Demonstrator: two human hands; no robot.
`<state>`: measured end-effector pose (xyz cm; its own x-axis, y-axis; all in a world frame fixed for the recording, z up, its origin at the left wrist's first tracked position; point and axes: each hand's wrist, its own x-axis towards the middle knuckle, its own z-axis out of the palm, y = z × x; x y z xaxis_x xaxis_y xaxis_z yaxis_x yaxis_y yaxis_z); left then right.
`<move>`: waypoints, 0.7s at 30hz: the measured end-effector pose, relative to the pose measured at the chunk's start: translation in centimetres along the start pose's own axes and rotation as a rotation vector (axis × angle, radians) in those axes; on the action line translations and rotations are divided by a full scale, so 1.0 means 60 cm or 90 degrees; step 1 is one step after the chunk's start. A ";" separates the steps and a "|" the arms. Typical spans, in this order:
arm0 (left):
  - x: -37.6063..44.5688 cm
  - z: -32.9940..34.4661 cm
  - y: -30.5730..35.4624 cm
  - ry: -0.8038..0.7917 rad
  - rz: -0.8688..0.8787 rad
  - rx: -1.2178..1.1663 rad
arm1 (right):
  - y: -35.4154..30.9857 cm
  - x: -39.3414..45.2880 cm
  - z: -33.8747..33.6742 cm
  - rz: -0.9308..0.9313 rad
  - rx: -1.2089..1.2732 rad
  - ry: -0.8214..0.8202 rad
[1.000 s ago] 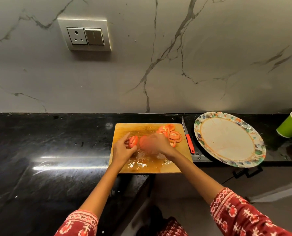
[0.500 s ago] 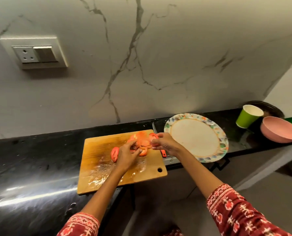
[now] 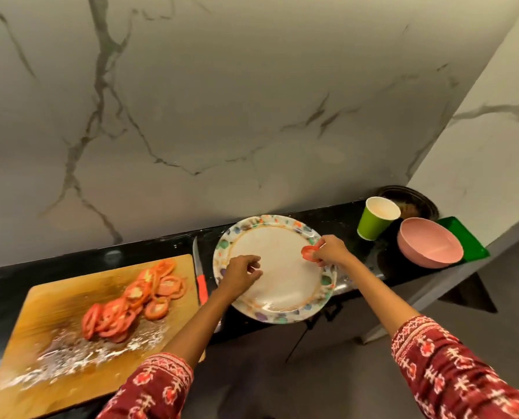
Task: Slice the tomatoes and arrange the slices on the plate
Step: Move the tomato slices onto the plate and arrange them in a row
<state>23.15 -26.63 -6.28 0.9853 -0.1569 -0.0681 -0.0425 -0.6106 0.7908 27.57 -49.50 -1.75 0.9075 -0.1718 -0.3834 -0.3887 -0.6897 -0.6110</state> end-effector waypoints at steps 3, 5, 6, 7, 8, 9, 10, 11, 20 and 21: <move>0.037 0.041 0.026 -0.013 -0.015 -0.001 | 0.023 0.037 -0.030 -0.002 -0.046 0.006; 0.060 0.070 0.044 -0.022 -0.021 0.002 | 0.036 0.060 -0.046 -0.016 -0.073 0.001; 0.072 0.085 0.053 -0.027 -0.027 -0.001 | 0.042 0.070 -0.053 -0.022 -0.084 -0.004; 0.080 0.096 0.063 -0.033 -0.030 -0.004 | 0.045 0.080 -0.056 -0.026 -0.087 -0.006; 0.090 0.109 0.073 -0.040 -0.036 -0.008 | 0.051 0.091 -0.061 -0.030 -0.082 -0.006; 0.099 0.120 0.083 -0.043 -0.040 -0.009 | 0.053 0.100 -0.065 -0.039 -0.077 -0.008; 0.107 0.130 0.092 -0.043 -0.045 -0.008 | 0.054 0.107 -0.068 -0.050 -0.080 -0.017; 0.114 0.138 0.101 -0.040 -0.048 -0.007 | 0.054 0.111 -0.072 -0.064 -0.086 -0.031; 0.154 0.192 0.142 -0.003 -0.027 -0.025 | 0.068 0.125 -0.081 -0.187 -0.183 -0.122; 0.154 0.196 0.141 0.011 -0.026 -0.030 | 0.069 0.125 -0.082 -0.192 -0.188 -0.123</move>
<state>29.98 -42.36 -7.36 0.9886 -0.1199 -0.0907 0.0045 -0.5791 0.8152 33.57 -57.11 -3.79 0.9156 0.1826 -0.3583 -0.0244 -0.8642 -0.5026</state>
